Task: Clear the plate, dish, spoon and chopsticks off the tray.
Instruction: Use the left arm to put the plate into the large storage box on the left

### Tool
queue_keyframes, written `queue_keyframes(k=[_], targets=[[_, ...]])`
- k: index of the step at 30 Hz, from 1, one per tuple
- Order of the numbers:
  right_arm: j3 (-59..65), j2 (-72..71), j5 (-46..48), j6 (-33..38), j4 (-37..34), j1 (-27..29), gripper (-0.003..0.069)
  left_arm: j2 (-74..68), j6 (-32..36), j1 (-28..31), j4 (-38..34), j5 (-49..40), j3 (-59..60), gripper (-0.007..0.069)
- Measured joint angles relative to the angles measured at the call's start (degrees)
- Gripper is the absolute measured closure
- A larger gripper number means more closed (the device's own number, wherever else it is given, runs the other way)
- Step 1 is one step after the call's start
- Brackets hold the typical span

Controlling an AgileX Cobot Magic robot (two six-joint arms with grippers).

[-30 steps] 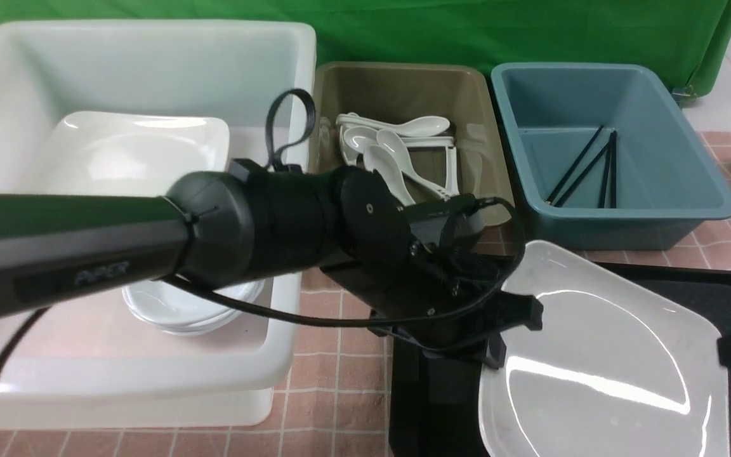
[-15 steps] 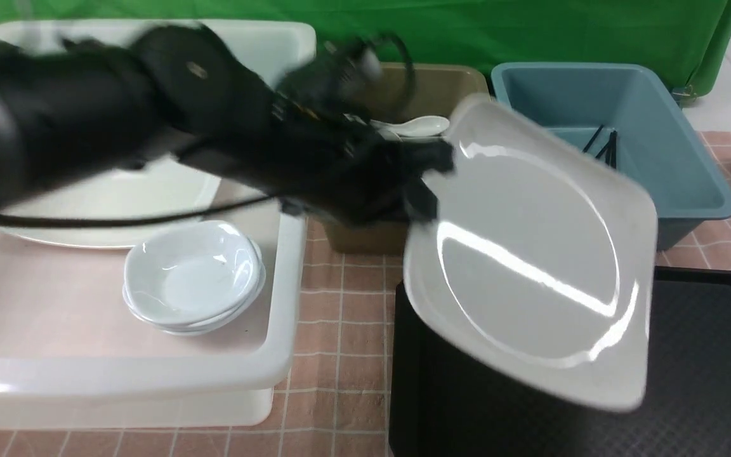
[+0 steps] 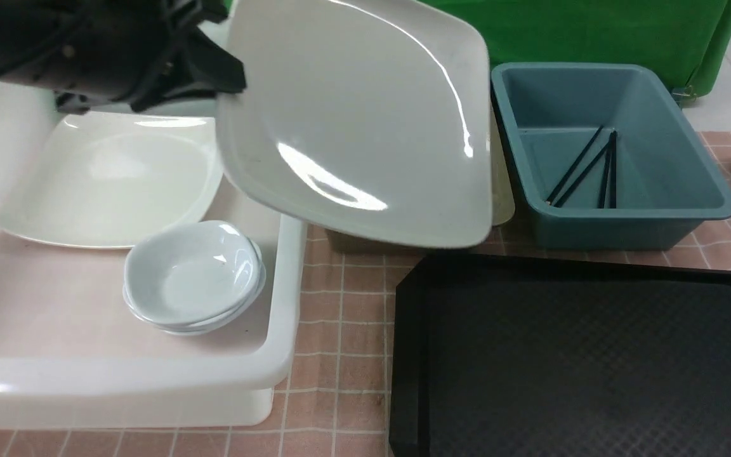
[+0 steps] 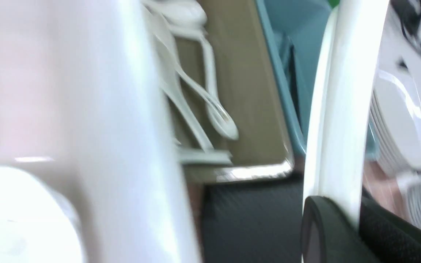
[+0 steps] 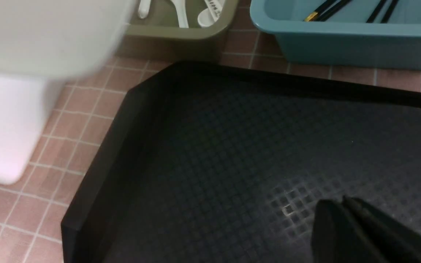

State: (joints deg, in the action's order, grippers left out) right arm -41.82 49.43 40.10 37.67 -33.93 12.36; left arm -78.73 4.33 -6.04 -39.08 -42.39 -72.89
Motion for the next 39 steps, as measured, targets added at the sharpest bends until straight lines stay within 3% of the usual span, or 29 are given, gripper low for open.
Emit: queue_keyframes(k=[13,20,29,32,39], targets=[[0.0,3.0,1.6,-3.5,-3.1,0.0,0.0581,0.4,4.3,9.8,-0.1,-0.4,0.1,0.0603],[0.0,4.9,3.0,-1.0,-3.9,0.0,0.0629,0.6,7.2,20.6,-7.0,1.5,0.1,0.0603],[0.0,7.5,2.8,0.1,-6.0,-0.3,0.0629,0.6,7.5,34.4,-7.1,1.7,0.1,0.0603],[0.0,9.0,2.2,1.2,-6.0,-2.9,0.0629,0.1,6.5,38.5,-7.3,2.7,0.8,0.0603],[0.0,10.2,1.6,4.1,-6.1,-9.3,0.0629,-4.0,6.7,39.1,-10.6,5.8,6.5,0.0603]])
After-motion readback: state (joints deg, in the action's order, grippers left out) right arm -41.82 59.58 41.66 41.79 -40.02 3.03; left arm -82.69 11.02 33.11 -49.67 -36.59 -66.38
